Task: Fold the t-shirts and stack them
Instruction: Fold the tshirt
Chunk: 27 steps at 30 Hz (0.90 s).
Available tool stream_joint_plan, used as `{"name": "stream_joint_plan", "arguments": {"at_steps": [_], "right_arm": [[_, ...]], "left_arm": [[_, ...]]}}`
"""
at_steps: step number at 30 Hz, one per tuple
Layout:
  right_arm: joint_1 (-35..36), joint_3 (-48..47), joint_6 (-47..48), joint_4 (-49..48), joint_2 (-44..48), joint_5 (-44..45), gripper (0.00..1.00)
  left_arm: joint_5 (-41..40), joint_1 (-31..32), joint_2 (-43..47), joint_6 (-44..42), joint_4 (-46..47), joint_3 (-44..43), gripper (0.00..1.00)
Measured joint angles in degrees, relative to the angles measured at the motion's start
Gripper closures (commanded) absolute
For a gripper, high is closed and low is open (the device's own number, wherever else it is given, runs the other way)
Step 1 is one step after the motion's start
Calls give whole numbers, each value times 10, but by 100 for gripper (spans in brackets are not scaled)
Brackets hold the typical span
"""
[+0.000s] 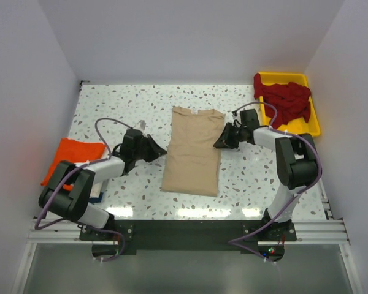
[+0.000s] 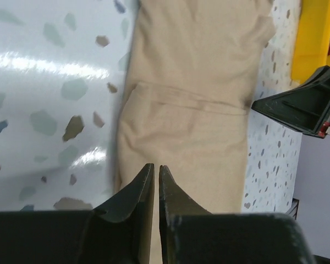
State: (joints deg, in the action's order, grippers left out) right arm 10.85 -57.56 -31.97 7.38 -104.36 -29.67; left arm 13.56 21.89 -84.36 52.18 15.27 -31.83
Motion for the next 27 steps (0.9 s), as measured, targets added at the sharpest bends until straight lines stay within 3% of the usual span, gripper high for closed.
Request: {"name": "stream_joint_plan", "arguments": {"at_steps": [9,14,27], "right_arm": [[0,-44,10,31,-16,23,80],[0,-44,18,50,-18,44,79],[11,-122,28,75,-87,52,79]], "left_arm": [[48,0,-154,-24,37,-139,89],[54,0,-220,-22,40,-155,89],[5,0,-187,-9,47,-122,85]]}}
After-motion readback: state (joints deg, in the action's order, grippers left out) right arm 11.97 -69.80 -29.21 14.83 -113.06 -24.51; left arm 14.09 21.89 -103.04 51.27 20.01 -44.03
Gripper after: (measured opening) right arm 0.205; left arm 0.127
